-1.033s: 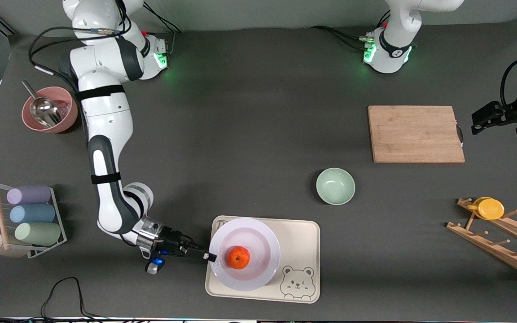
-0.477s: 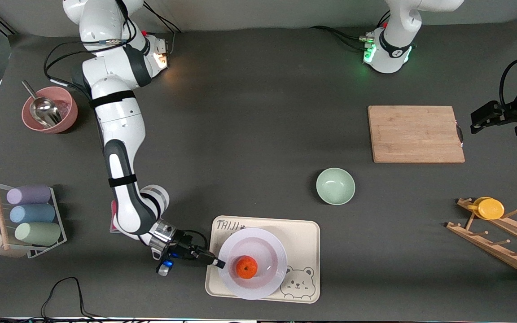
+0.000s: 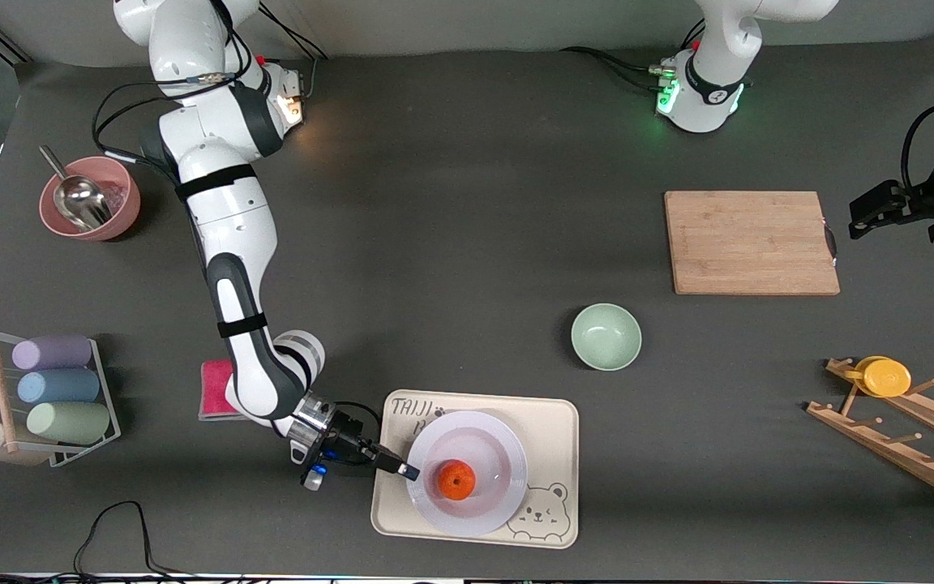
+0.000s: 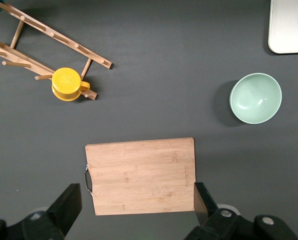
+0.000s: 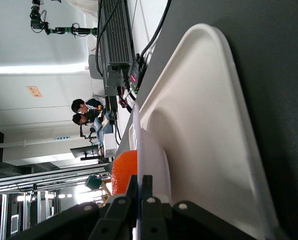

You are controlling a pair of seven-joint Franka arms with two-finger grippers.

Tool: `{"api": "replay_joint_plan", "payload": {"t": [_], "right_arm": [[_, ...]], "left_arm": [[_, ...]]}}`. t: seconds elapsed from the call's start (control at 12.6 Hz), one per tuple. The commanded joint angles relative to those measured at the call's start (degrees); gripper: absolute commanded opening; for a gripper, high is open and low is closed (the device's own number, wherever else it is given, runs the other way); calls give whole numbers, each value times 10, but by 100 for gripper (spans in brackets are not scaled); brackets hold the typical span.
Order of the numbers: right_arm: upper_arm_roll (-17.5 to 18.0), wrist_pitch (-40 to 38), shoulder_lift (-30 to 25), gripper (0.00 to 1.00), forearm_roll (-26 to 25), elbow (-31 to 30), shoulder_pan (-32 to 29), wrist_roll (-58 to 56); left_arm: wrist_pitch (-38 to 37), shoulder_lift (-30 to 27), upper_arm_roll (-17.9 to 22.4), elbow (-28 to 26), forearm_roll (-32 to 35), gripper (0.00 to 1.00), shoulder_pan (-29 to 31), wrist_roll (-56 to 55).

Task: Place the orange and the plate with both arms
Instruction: 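Set the plate down on the tray and open the right gripper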

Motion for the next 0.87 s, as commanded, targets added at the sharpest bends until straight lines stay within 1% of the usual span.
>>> {"api": "replay_joint_plan", "payload": {"t": [0.0,0.08,0.16,0.32,0.4,0.48,0.56,0.64,0.72,0.79], "right_arm": [[9,9,12,49,-3,24,1,1],[9,8,11,53,-3,24,0,1],[8,9,10,100,-4,24,1,1],[7,8,1,100,-8,21,-3,4],[0,8,-5,100,-15,20,-4,5],[-2,8,-19,100,-50,19,-7,6],[-4,8,-35,100,-96,18,-12,23],[-6,8,-55,100,-140,5,-17,59],[-9,7,-84,100,-203,-20,-24,71],[-15,5,-119,100,-274,-57,-29,78]], "left_arm": [[0,-13,-2,-8,3,100,-2,0],[1,-13,-2,-8,3,100,-2,0],[1,-13,-2,-8,3,100,-2,0],[3,-13,-2,-9,3,100,-2,0],[5,-13,-2,-9,3,100,-2,0],[8,-13,-4,-8,3,100,-6,0],[20,-13,-7,-9,3,100,-8,0],[23,-13,-12,-8,3,100,-11,0],[23,-14,-12,-9,3,100,-10,0],[26,-13,-12,-9,3,100,-10,0]]}}
